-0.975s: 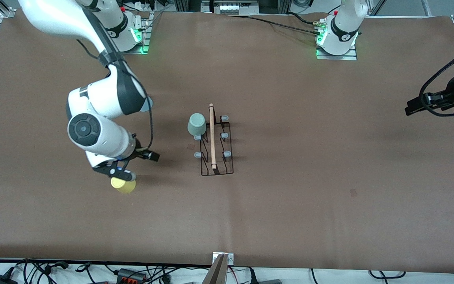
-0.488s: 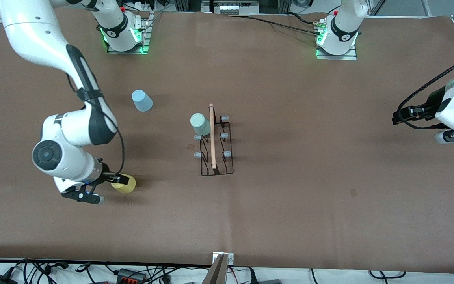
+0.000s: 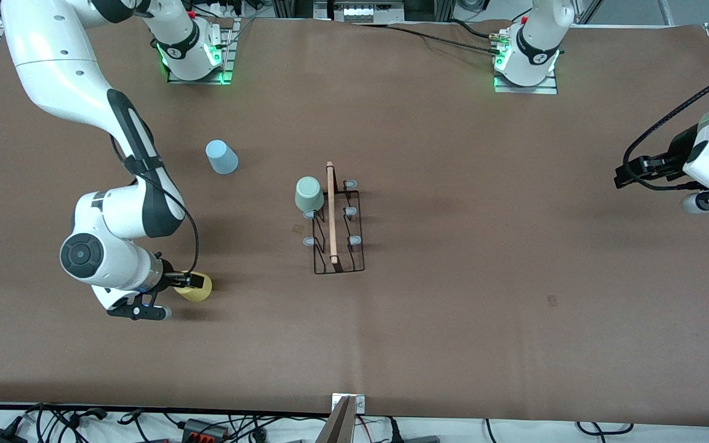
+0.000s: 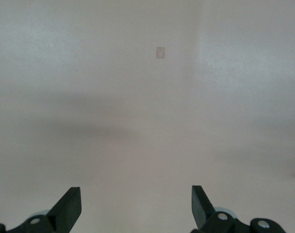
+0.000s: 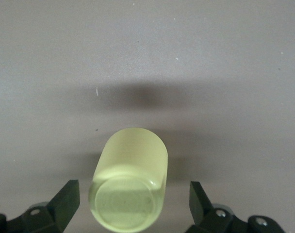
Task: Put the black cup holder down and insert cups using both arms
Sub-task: 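Grasp the yellow cup with the right gripper and lift it, then insert the yellow cup onto a holder peg with the right gripper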
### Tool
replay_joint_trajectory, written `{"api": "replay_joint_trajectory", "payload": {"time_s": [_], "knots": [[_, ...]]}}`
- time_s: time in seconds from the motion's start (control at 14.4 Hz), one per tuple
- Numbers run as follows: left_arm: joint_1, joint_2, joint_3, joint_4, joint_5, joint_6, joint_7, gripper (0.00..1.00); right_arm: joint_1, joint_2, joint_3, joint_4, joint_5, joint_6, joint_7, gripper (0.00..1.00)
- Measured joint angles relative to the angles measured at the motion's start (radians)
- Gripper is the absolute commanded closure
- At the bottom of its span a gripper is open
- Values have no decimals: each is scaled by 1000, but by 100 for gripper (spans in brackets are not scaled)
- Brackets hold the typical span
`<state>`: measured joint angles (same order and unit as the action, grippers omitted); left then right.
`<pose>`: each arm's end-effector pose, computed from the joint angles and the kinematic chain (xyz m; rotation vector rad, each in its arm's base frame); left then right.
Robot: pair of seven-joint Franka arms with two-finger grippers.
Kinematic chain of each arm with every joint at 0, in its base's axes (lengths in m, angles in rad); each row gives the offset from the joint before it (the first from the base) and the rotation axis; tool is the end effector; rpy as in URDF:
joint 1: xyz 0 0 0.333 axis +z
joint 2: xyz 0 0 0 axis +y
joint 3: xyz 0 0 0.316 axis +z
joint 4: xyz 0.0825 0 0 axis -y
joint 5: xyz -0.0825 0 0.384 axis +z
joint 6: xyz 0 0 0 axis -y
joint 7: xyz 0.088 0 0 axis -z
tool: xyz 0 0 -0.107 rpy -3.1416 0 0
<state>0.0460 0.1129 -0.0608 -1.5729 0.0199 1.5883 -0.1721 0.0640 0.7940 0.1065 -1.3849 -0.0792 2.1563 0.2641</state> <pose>0.5856 -0.0048 0.5606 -3.1065 -0.2429 0.1491 0.7238 0.1052 0.2373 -3.1325 0.1256 0.0309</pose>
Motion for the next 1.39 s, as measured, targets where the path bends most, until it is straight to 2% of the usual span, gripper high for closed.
{"api": "replay_joint_trajectory", "payload": {"time_s": [0.07, 0.14, 0.21, 0.28, 0.35, 0.42, 0.49, 0.7, 1.05, 1.25, 1.39], "knots": [[0, -1, -1, -1, 0, 0, 0, 0, 0, 7, 0, 0, 0, 9, -1, 0], [-1, -1, -1, -1, 0, 0, 0, 0, 0, 13, 0, 0, 0, 16, -2, 11], [-1, -2, -1, -1, 0, 1, 0, 0, 0, 15, 0, 0, 0, 21, -3, 36], [-1, -3, -1, -1, 0, 2, 0, 0, 0, 16, 0, 0, 0, 23, -4, 56], [-1, -4, -1, -1, 0, 3, 0, 0, 0, 16, 0, 1, 0, 23, -4, 72], [-1, -5, -2, -1, 0, 3, 0, 0, 0, 15, 0, 2, 0, 23, -4, 81], [-1, -5, -2, -1, 0, 3, 0, 0, 0, 15, 0, 7, 0, 21, -4, 84], [-1, -5, -2, -2, 0, 3, 0, 0, 2, 4, 17, 34, 0, -35, -8, 84], [-1, -5, -3, -2, 0, 3, 0, 0, 12, -70, 186, 232, 1, -310, 18, 84], [-1, -5, -3, -2, 0, 3, 0, 0, 19, -88, 292, 256, 1, -348, 126, 84], [-1, -5, -3, -2, 0, 3, 0, 0, 50, -80, 321, 256, 1, -345, 175, 84]]}}
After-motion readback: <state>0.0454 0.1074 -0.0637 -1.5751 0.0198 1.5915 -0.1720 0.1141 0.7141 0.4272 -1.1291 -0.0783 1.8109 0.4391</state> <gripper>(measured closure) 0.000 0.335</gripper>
